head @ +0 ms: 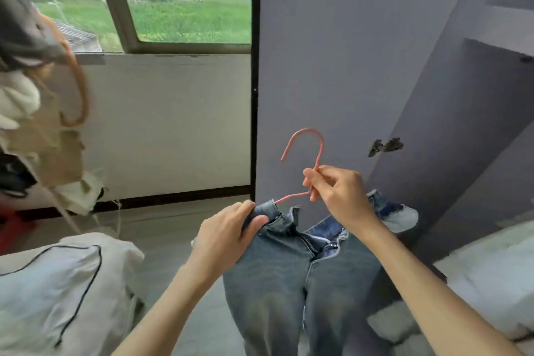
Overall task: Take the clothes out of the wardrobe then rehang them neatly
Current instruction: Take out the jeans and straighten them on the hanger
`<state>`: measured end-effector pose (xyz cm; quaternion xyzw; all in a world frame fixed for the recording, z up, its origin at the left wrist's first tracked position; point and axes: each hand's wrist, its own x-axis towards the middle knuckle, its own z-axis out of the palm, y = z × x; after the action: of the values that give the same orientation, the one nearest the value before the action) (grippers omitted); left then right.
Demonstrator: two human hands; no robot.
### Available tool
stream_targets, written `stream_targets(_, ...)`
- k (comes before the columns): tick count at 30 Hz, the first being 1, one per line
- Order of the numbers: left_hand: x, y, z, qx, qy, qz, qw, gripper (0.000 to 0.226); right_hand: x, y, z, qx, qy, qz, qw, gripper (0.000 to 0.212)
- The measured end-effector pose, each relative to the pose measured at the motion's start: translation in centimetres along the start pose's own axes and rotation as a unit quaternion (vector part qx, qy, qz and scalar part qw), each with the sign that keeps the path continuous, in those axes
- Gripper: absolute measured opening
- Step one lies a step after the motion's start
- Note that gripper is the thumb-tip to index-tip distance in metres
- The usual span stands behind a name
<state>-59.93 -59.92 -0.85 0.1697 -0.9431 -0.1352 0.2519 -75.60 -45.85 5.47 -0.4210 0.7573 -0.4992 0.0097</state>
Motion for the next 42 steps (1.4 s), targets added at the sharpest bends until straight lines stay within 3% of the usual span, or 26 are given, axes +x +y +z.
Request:
stream_targets(5, -5.3, -4.6, -4.8, 0.071, 0.152, -0.128, 0.978, 0.041, 1.4, -4.3, 8.0, 0.07, -0.092, -0.054, 0.992, 0.025)
stream_targets(10, -10.2, -8.5, -9.5, 0.142, 0.225, -0.23, 0.936, 0.045, 3.3, -8.1, 15.8, 0.09, -0.179, -0.151, 0.968, 0.033)
stream_targets(13, -13.0, -9.8, -11.6, 0.156, 0.25, -0.296, 0.909, 0.045, 3.8, -10.0, 19.8, 0.093, -0.185, -0.233, 0.95, 0.046)
stream_targets(16, -15.8, -10.4, -13.3, 0.172, 0.286, -0.348, 0.876, 0.043, 4.2, -10.8, 23.1, 0.121, -0.167, -0.287, 0.936, 0.04)
stream_targets(19, -18.2, -10.4, -14.7, 0.173, 0.336, -0.396, 0.837, 0.058, 4.6, -10.0, 25.8, 0.129, -0.18, -0.284, 0.933, 0.042)
stream_targets(22, -19.5, -9.7, -15.8, 0.179, 0.381, -0.439, 0.794, 0.055, 5.0, -10.1, 28.8, 0.146, -0.224, -0.276, 0.923, 0.051)
stream_targets(25, -20.4, -8.7, -16.9, 0.213, 0.403, -0.472, 0.755, 0.05, 5.2, -12.3, 31.6, 0.131, -0.226, -0.32, 0.911, 0.054)
stream_targets(29, -22.1, -6.9, -18.9, 0.26, 0.438, -0.539, 0.671, 0.046, 4.4, -15.7, 34.9, 0.103, -0.193, -0.396, 0.892, 0.048)
stream_targets(36, -26.6, -4.2, -24.8, 0.413, 0.437, -0.571, 0.56, 0.058, -0.5, -24.4, 38.3, 0.144, -0.133, -0.454, 0.869, 0.046)
stream_targets(42, -29.3, -4.7, -36.2, 0.534, 0.459, -0.509, 0.496, 0.054, -2.4, -37.0, 40.0, 0.23, -0.11, -0.433, 0.864, 0.049)
